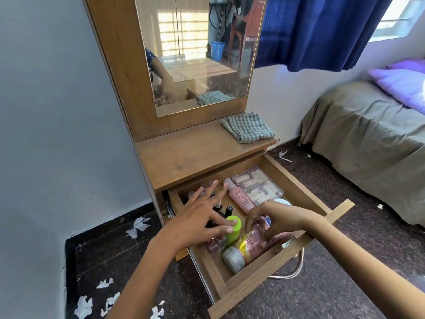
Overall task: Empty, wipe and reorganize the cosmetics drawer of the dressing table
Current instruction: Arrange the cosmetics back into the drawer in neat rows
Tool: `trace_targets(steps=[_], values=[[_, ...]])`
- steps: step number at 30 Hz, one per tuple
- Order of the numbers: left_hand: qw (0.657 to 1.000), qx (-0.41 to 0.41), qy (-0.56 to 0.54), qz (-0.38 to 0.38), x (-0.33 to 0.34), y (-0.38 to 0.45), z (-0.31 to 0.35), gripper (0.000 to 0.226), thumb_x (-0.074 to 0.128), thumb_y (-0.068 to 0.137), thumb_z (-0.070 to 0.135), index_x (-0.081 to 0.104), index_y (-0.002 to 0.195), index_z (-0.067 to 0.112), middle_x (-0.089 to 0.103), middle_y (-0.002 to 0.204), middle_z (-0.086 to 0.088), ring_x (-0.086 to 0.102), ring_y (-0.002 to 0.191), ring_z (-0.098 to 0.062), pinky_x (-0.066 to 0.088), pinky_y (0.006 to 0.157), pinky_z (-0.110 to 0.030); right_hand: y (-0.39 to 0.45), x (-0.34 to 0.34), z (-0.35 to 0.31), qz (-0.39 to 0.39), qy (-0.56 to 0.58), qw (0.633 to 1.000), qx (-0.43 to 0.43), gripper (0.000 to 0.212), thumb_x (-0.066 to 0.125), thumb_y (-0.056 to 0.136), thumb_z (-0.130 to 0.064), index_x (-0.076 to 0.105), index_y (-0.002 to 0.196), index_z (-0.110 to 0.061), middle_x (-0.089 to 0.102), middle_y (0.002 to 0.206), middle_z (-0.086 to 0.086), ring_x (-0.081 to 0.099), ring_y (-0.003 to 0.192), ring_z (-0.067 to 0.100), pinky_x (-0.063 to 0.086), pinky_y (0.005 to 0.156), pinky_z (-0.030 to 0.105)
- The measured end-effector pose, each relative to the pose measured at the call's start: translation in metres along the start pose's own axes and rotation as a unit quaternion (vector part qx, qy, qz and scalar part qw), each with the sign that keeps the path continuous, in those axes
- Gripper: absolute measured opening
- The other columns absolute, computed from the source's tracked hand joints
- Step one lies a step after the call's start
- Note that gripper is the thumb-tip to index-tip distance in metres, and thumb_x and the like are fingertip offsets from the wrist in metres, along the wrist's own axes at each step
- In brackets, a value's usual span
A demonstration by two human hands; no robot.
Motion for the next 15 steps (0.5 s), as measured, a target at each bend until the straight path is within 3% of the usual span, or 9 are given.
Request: trace_targets(steps=[6, 15], values=[[1.0, 0.006, 0.003, 0.001, 0.0006, 0.0001, -0.0011, 0.029, 0.05, 0.09, 0.055, 0.061, 0.117, 0.049, -0.01, 0.156, 0.015, -0.027, 0.138, 0.004, -0.019, 0.109, -0.02, 0.0001, 0.0012, -0.0008, 0.002, -0.002, 1.0, 0.003, 0.043, 0.084, 0.067, -0.014, 0.07, 0.107, -0.019, 0.07, 0.108, -0.005, 0.062, 0.104, 0.01, 0.048, 0.094, 0.038], [1.0, 0.0, -0.005, 0.022, -0.0003, -0.0024, 0.0012, 0.03, 0.051, 0.091, 0.052, 0.061, 0.118, 0.047, -0.005, 0.155, 0.014, -0.023, 0.139, 0.003, -0.013, 0.109, -0.021, -0.002, 0.0043, -0.0014, 0.002, -0.01, 1.0, 0.01, 0.044, 0.084, 0.067, -0.015, 0.069, 0.107, -0.022, 0.069, 0.108, -0.008, 0.06, 0.103, 0.008, 0.046, 0.094, 0.034]])
Point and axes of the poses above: each hand's wrist, its own y-axis towards the middle knuckle, its own x-axis out of the palm, z = x × y, the point moved 7 cm from there along y, towards the middle knuckle
